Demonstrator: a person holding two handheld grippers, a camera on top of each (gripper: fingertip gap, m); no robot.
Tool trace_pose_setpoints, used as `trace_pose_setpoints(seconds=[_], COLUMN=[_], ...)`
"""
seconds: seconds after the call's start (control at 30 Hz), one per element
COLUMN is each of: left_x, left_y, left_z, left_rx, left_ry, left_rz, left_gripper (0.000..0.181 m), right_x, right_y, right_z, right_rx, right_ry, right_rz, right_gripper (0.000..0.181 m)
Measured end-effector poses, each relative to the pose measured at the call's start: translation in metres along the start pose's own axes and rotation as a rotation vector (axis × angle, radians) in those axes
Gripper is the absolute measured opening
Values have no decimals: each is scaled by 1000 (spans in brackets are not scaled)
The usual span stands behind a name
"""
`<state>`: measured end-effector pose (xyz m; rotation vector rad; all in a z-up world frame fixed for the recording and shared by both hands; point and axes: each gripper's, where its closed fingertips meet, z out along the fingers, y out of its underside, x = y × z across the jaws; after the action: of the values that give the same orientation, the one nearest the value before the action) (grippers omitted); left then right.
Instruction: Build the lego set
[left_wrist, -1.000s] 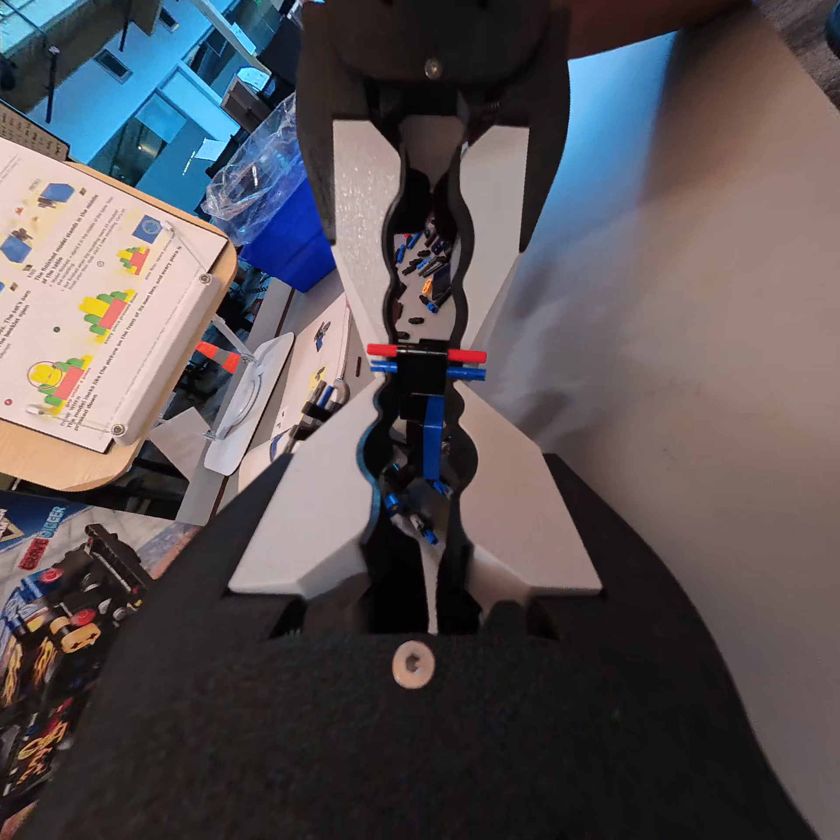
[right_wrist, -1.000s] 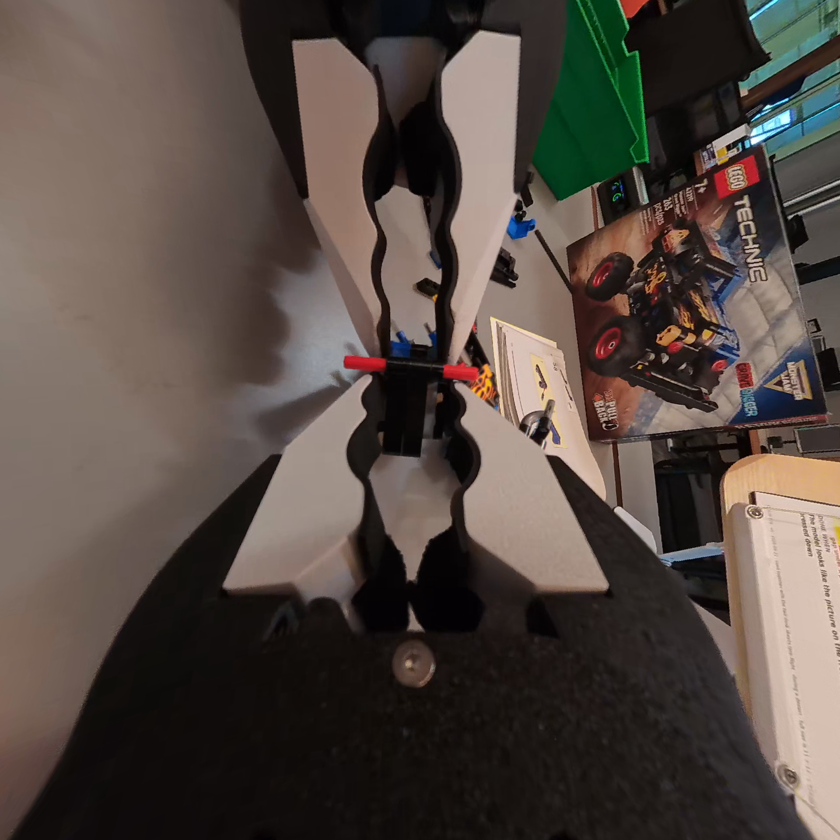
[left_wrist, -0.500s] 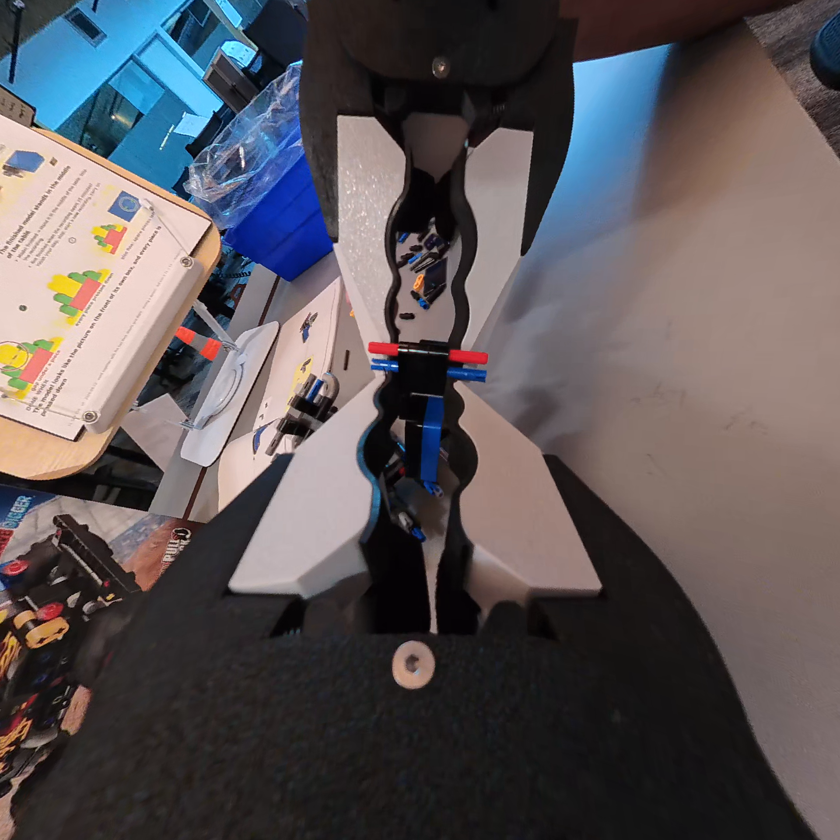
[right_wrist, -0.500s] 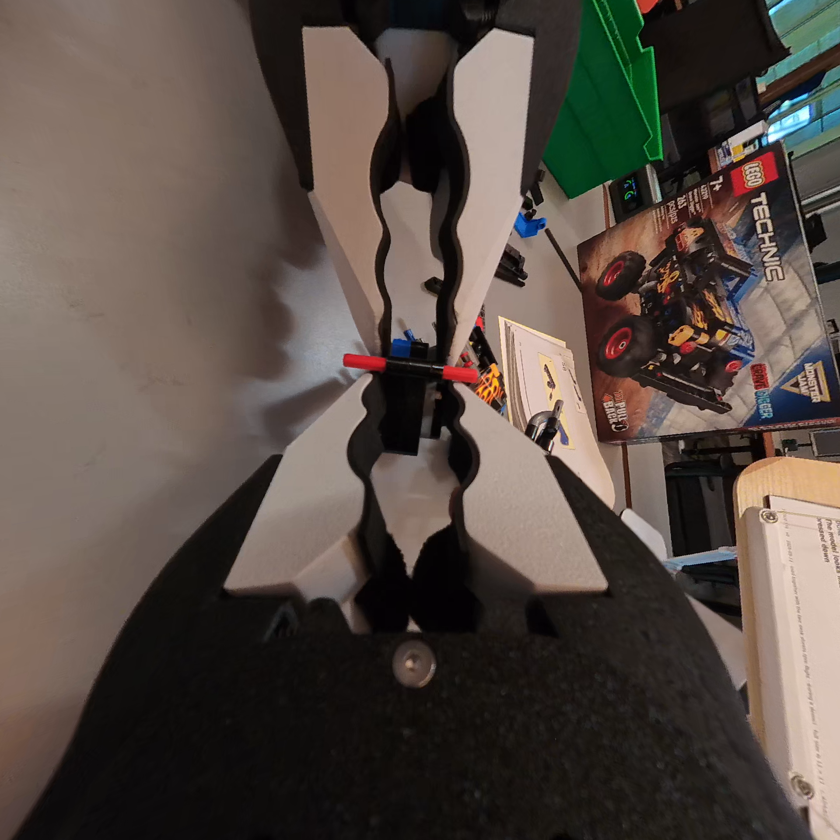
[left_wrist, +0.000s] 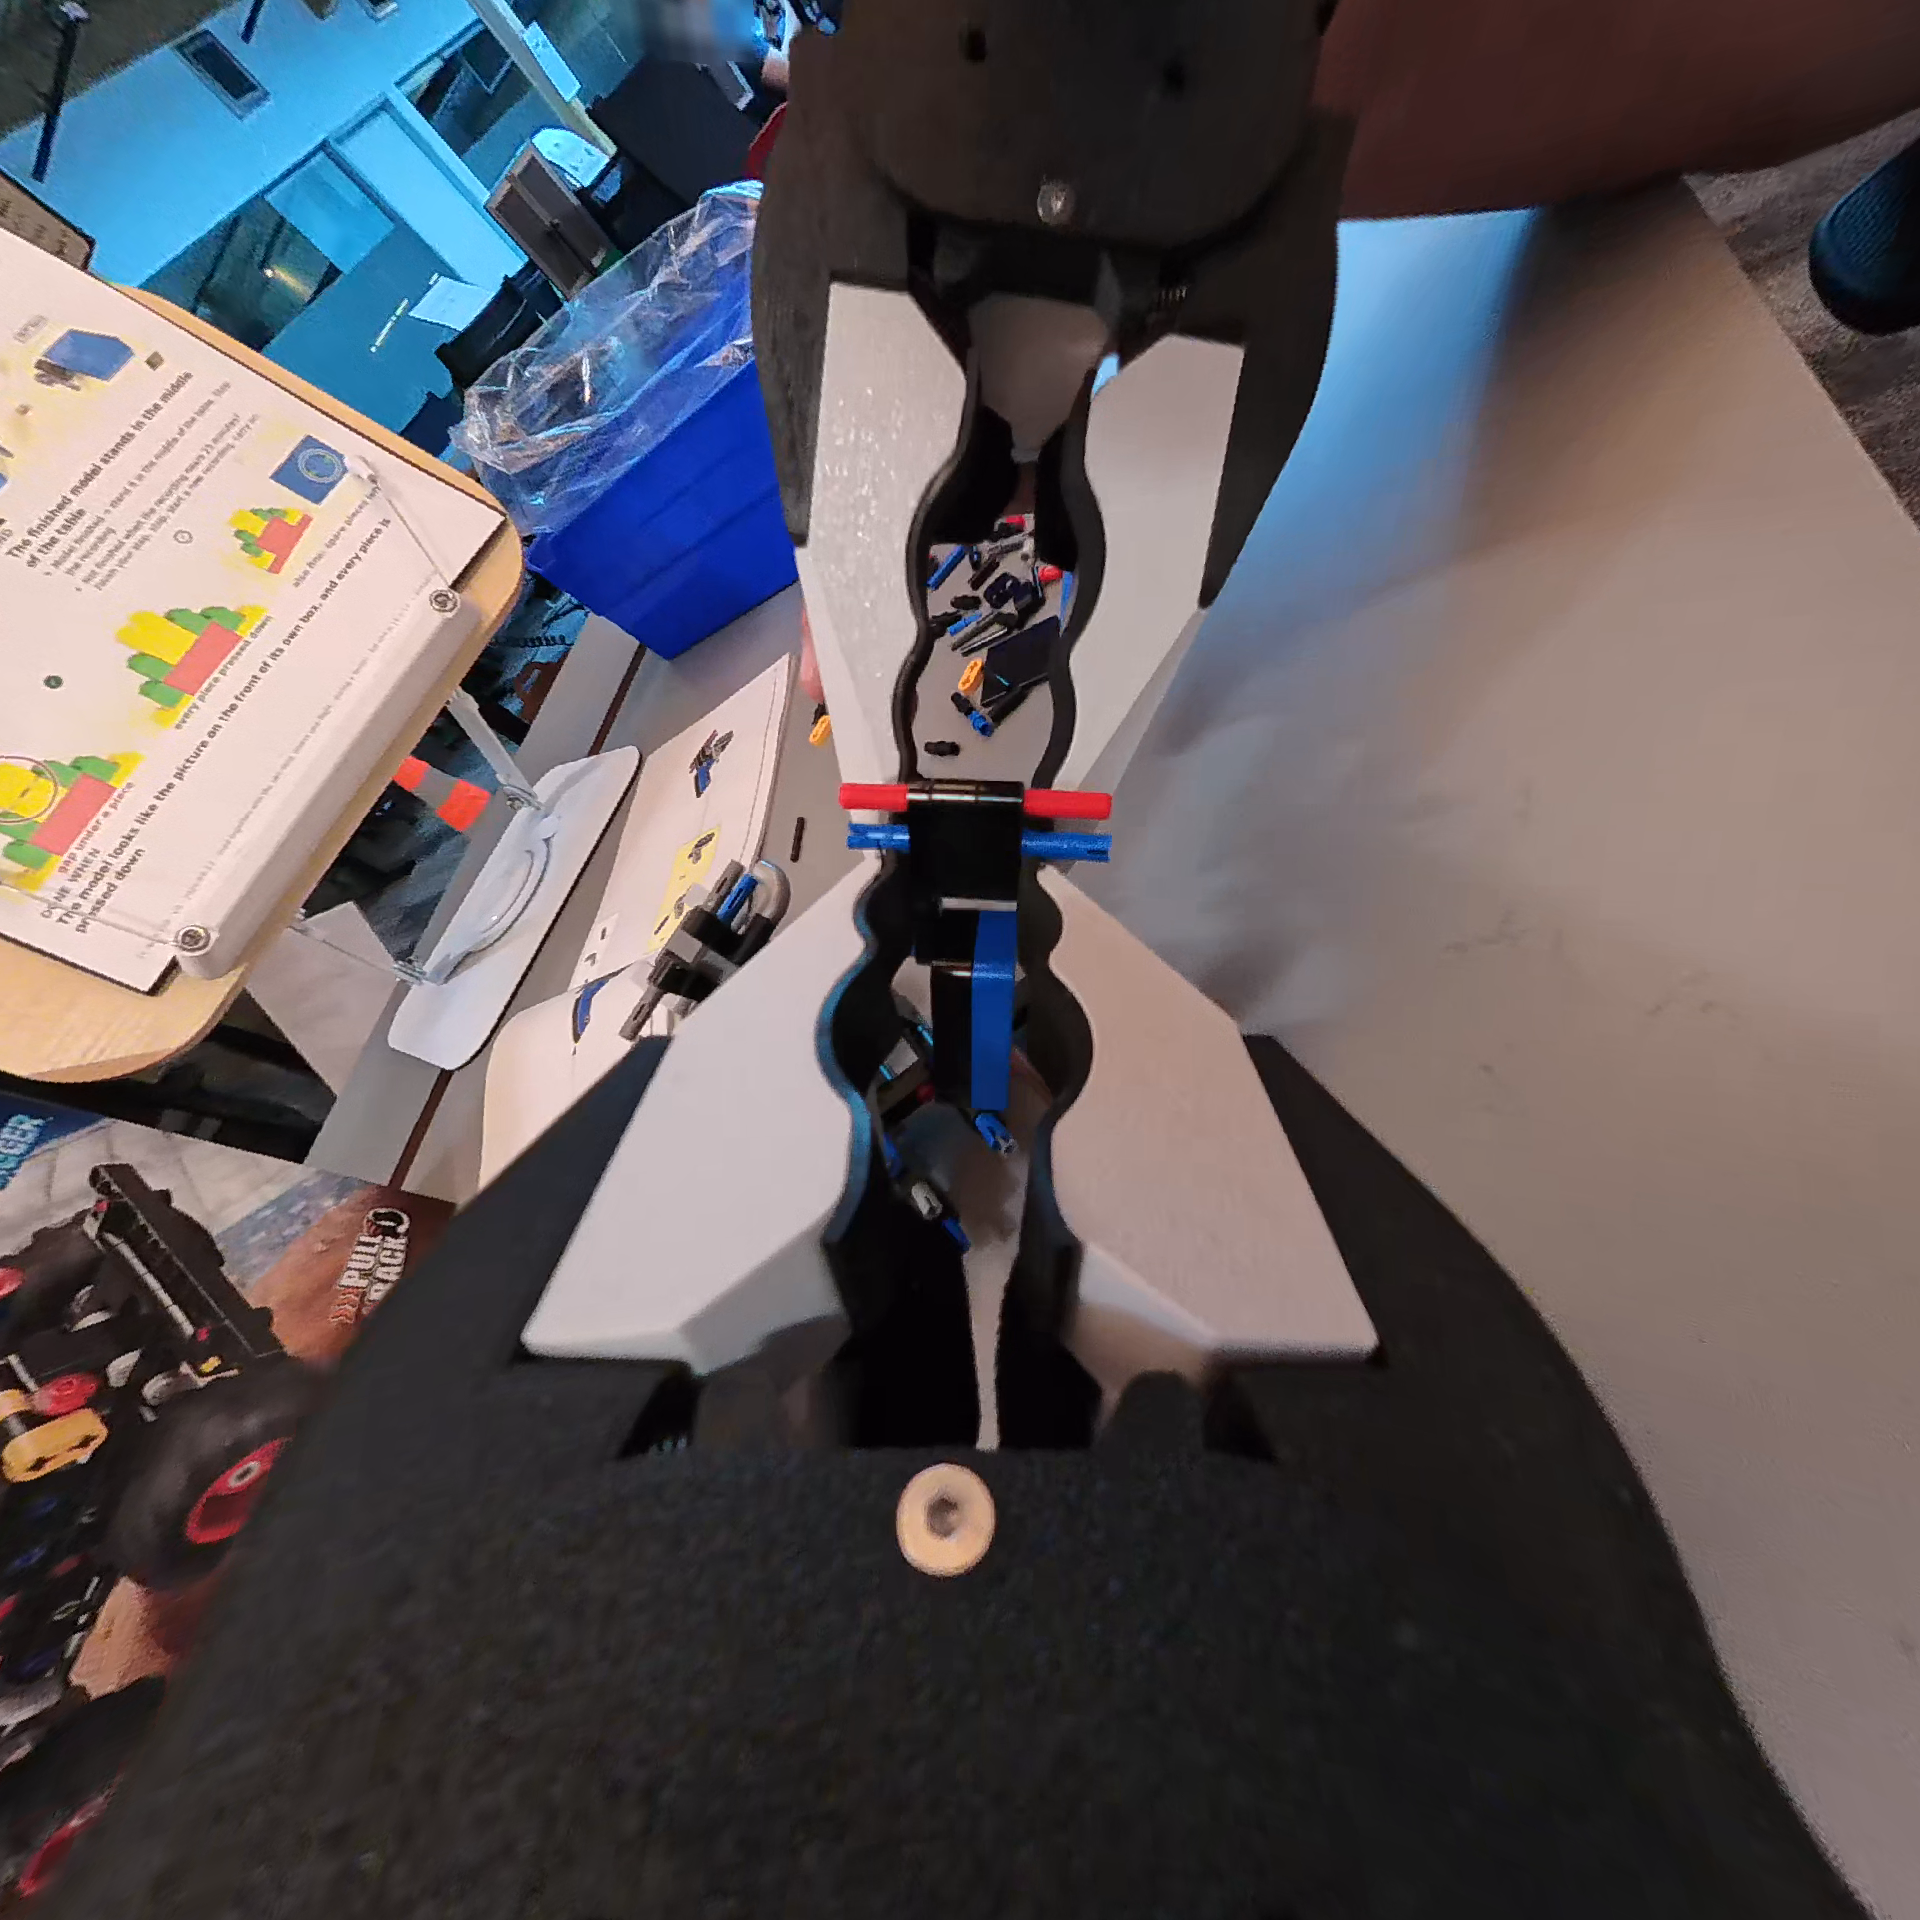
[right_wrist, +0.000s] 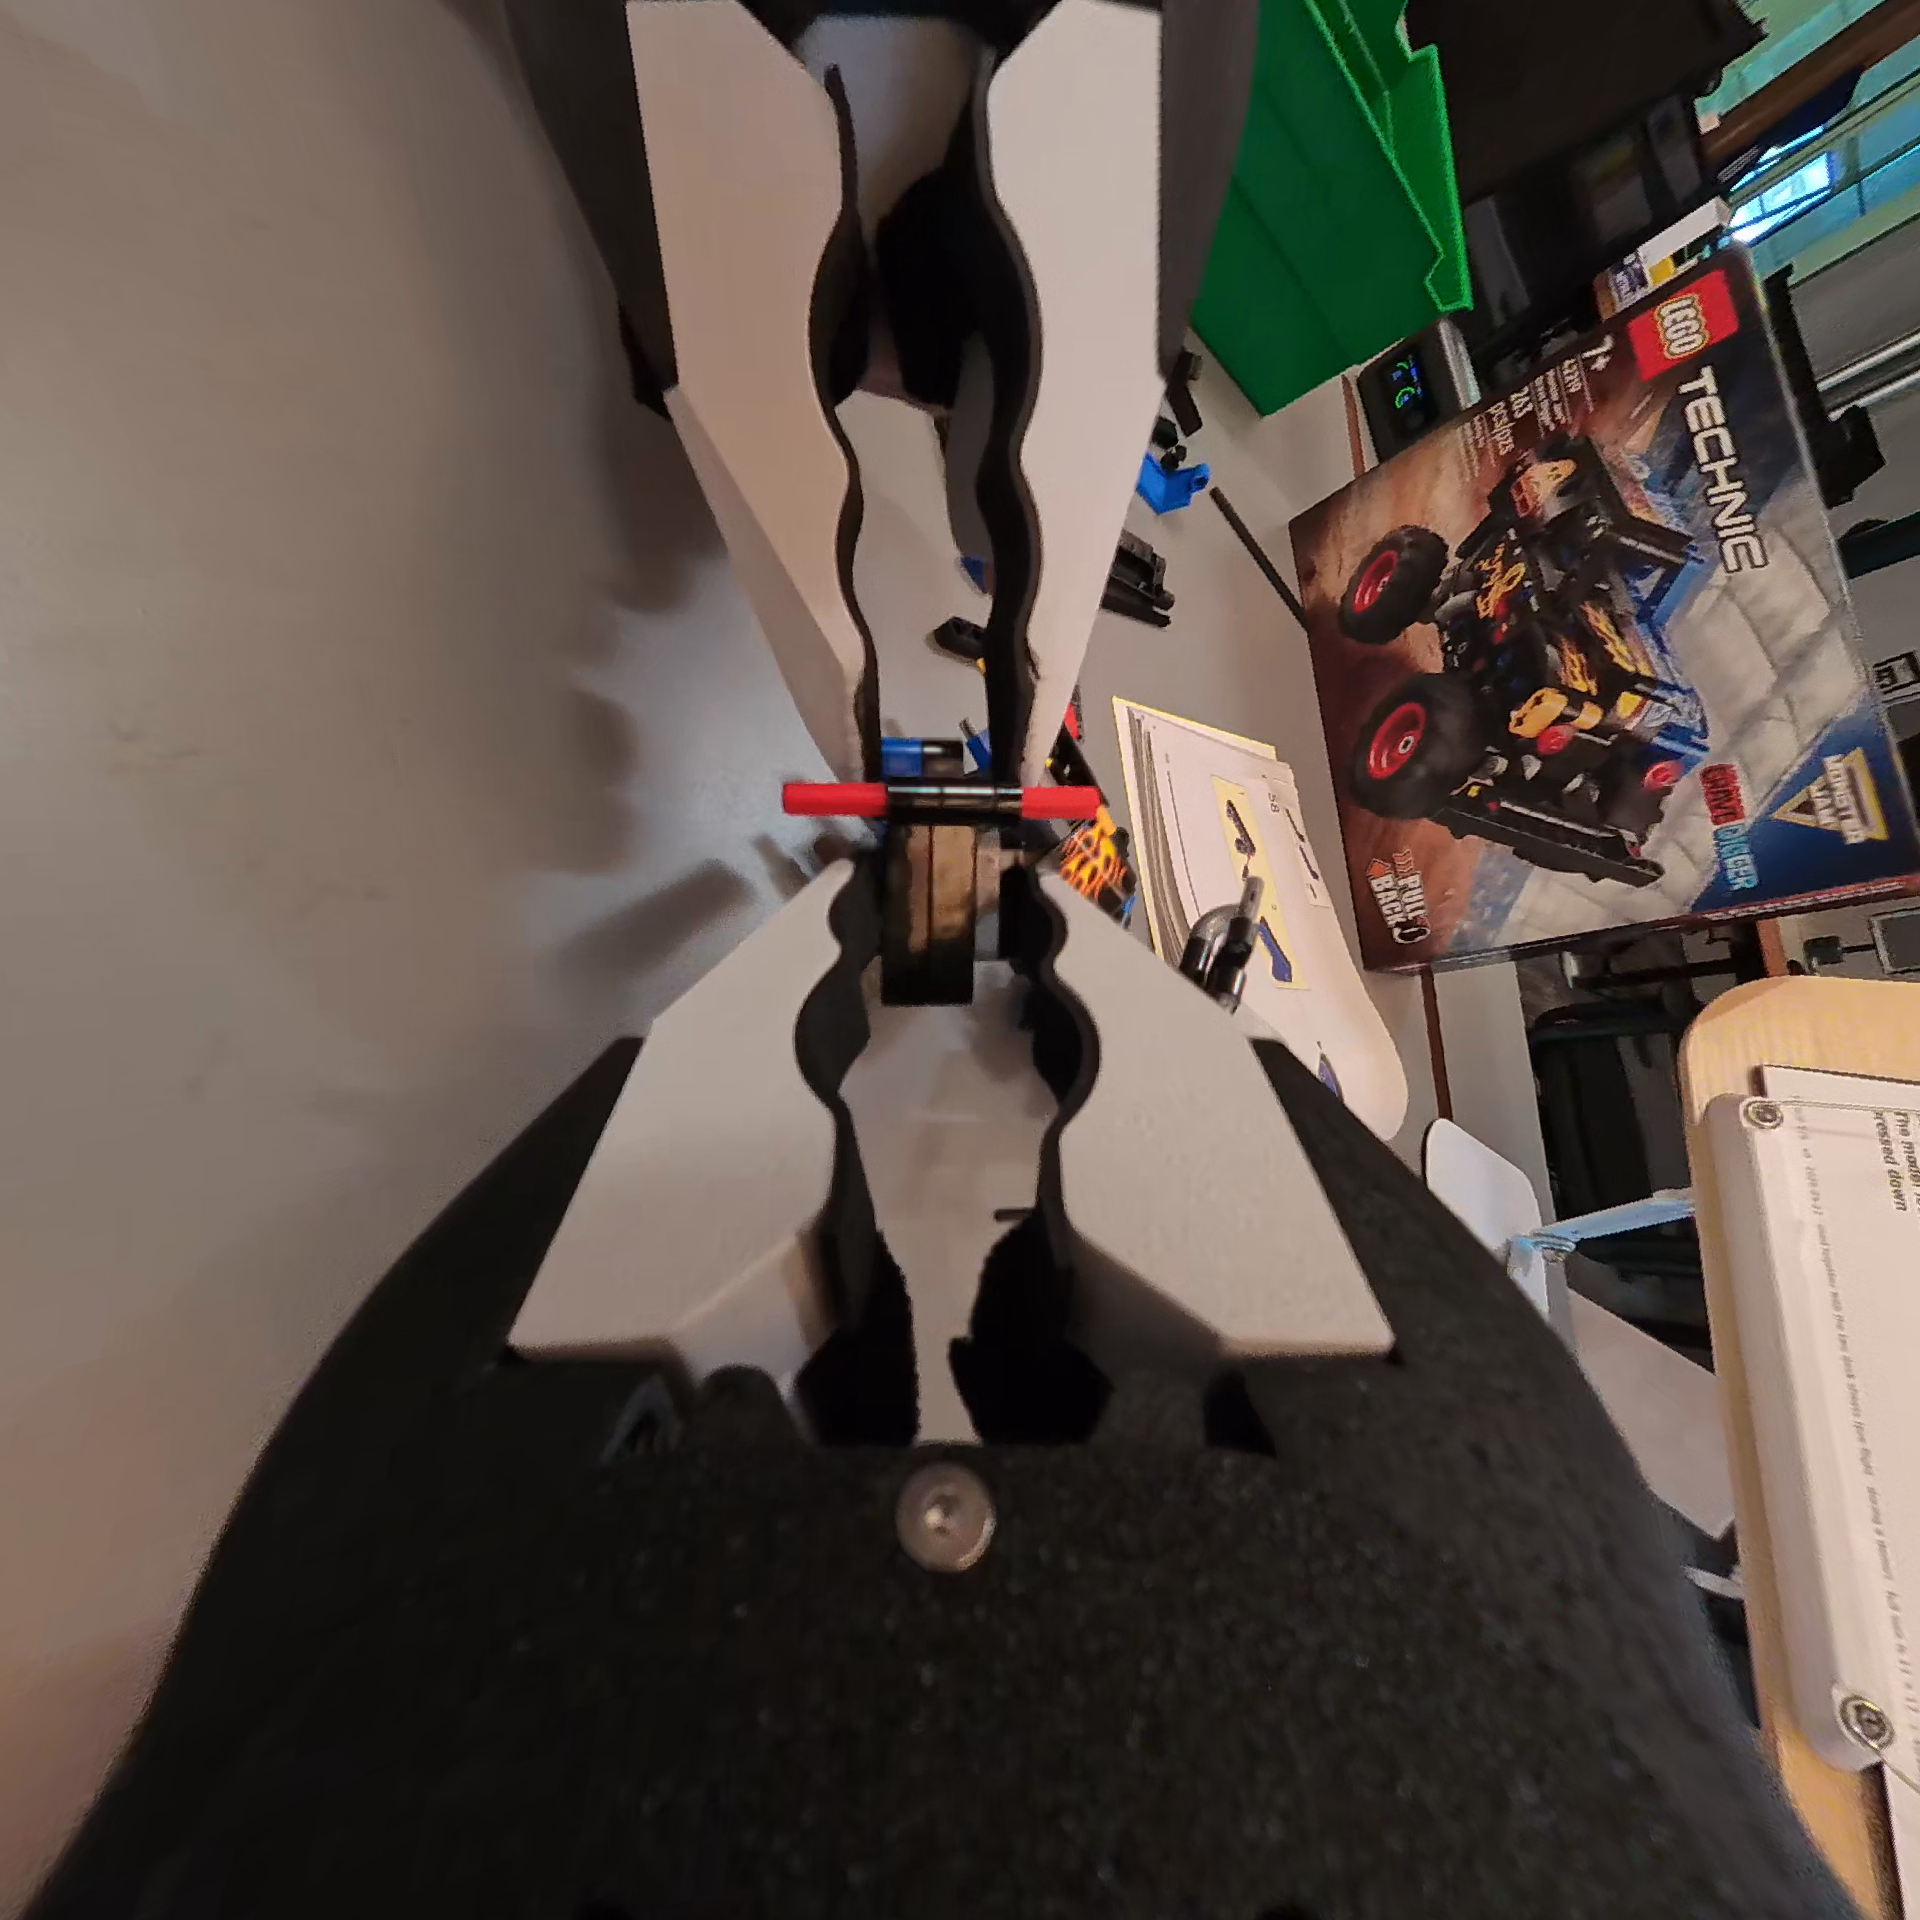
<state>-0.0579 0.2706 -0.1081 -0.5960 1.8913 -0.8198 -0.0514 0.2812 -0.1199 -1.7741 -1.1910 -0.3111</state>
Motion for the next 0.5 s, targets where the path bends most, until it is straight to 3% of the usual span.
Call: trace_pose_setpoints(seconds=[0.3, 0.47, 0.5], left_x=[1, -13, -18], left_y=[-7, -19, -23], left_z=[-1, -10, -15], left_rx=[18, 109, 149], left_ry=[5, 1, 4], left_rz=[-28, -171, -208], left_gripper=[18, 20, 28], right_x=[-3, 8, 11], right_y=[-1, -11, -12], right_z=[-3, -9, -12], right_rx=[36, 207, 253], right_ry=[-69, -101, -114], right_rz=[63, 209, 246], right_gripper=[25, 25, 25])
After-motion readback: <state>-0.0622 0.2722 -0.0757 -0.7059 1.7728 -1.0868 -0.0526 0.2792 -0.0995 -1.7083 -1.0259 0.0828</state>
